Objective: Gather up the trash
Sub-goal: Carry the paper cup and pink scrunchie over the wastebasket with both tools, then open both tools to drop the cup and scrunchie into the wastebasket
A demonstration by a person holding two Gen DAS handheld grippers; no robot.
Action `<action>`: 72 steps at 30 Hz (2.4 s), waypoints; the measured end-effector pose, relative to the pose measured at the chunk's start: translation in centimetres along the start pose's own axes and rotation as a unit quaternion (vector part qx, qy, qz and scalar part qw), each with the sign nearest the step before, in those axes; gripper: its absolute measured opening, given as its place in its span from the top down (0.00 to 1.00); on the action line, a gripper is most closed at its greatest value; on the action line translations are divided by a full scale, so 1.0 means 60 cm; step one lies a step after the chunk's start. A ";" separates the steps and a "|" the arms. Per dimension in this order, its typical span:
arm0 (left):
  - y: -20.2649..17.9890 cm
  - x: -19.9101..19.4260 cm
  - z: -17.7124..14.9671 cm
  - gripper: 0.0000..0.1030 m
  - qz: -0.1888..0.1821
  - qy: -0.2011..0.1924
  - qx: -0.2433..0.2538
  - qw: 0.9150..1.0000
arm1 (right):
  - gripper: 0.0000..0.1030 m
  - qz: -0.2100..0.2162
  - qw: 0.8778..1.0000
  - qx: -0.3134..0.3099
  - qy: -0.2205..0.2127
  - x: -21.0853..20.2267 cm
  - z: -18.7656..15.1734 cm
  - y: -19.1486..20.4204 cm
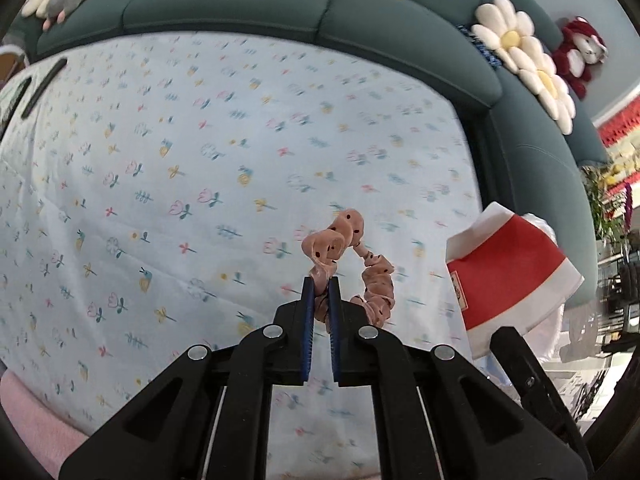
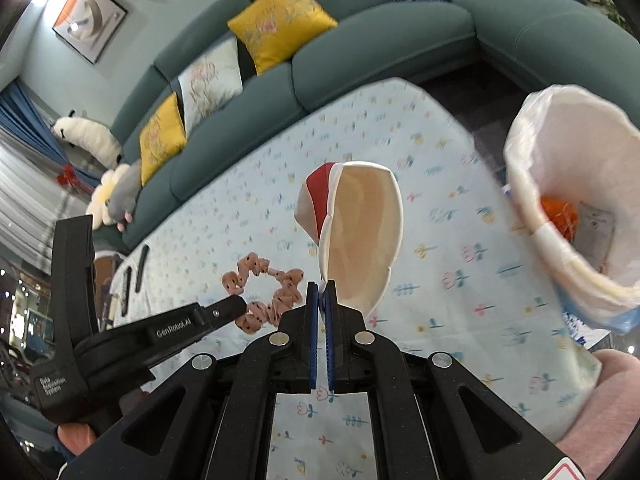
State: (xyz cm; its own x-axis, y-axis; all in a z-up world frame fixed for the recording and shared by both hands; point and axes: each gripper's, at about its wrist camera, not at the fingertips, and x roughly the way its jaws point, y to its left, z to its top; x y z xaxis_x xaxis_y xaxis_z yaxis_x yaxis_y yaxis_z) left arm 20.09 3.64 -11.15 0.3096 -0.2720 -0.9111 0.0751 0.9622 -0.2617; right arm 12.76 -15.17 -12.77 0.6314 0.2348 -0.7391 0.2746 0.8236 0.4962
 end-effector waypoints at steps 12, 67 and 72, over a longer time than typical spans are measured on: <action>-0.146 -0.093 -0.042 0.94 -0.026 -0.044 0.070 0.996 | 0.97 0.014 0.997 0.012 -0.075 -0.146 0.021 -0.047; -0.456 -0.029 -0.047 0.51 -0.074 -0.047 0.202 0.975 | 0.73 -0.091 0.985 0.073 -0.125 -0.236 0.135 -0.294; -0.425 -0.040 -0.046 0.50 -0.065 -0.058 0.188 0.978 | 0.68 -0.110 0.986 0.046 -0.113 -0.230 0.130 -0.266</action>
State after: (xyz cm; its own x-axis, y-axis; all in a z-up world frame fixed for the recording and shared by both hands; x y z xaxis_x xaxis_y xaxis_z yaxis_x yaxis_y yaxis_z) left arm 14.84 -20.29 -3.14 0.3783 -0.4101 -0.8299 0.4584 0.8619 -0.2170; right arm 5.32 -35.59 -6.95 0.6921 -0.0745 -0.7179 0.4816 0.7886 0.3824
